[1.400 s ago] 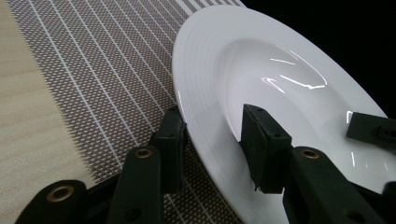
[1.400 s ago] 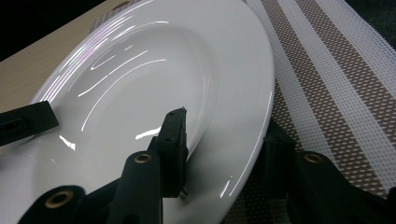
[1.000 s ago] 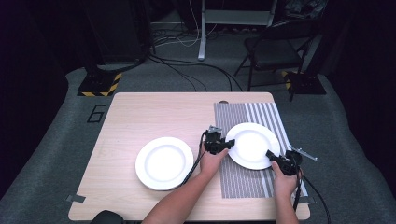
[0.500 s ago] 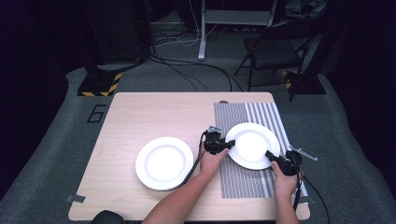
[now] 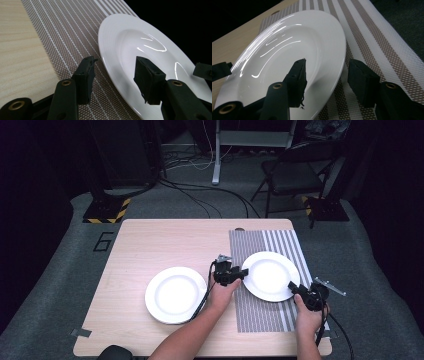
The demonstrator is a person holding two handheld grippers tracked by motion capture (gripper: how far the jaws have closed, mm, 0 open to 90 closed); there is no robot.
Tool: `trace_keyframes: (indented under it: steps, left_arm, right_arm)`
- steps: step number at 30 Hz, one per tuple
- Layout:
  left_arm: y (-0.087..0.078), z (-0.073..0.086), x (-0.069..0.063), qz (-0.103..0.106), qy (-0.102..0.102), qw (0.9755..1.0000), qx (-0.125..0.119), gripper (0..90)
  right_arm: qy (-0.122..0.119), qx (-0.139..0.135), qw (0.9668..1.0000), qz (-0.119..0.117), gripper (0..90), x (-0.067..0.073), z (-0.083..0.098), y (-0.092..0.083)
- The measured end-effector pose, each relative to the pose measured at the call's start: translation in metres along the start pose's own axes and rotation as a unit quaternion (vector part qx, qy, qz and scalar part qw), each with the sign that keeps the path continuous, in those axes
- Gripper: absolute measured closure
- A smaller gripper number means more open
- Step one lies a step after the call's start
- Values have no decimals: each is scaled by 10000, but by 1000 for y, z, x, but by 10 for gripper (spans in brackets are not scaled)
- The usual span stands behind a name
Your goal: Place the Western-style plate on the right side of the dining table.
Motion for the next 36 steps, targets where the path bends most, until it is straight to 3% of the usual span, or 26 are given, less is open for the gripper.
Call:
trace_keyframes:
  steps: [2,7,11,17,19,25,36]
  left_arm:
    - [-5,-2,-1,3,54,10000,-5,504]
    - [-12,-2,-1,108,-5,9999,123,500]
    - [-21,-7,-4,178,-60,9998,52,500]
    - [-37,-21,-13,252,152,9995,-95,502]
    - [-43,-24,-14,194,288,9994,-76,501]
    - [-59,-28,-7,27,262,9996,47,496]
    - [-107,-40,11,-211,348,9991,-136,497]
  right_arm:
    - [102,-65,9999,31,477,-3,-4,-5]
    - [2,-146,9999,48,462,-2,-8,-10]
    - [-124,-180,9998,-33,457,9,-10,-16]
    - [-357,-276,9988,-198,450,31,-14,-23]
    - [-426,-315,9983,-253,448,37,-16,-26]
    - [-500,-354,9972,-424,437,53,-19,-32]
    - [-727,-307,9941,-746,431,82,-20,-38]
Point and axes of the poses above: each handheld gripper's, and its own axes: y roughly forward along the jaws, z roughly out of its underside, x roughly to its left, the point moved 10 cm from there along y, roughly forward along the jaws, and after that the axes turned 10 degrees about z, right-handed, at the moved point
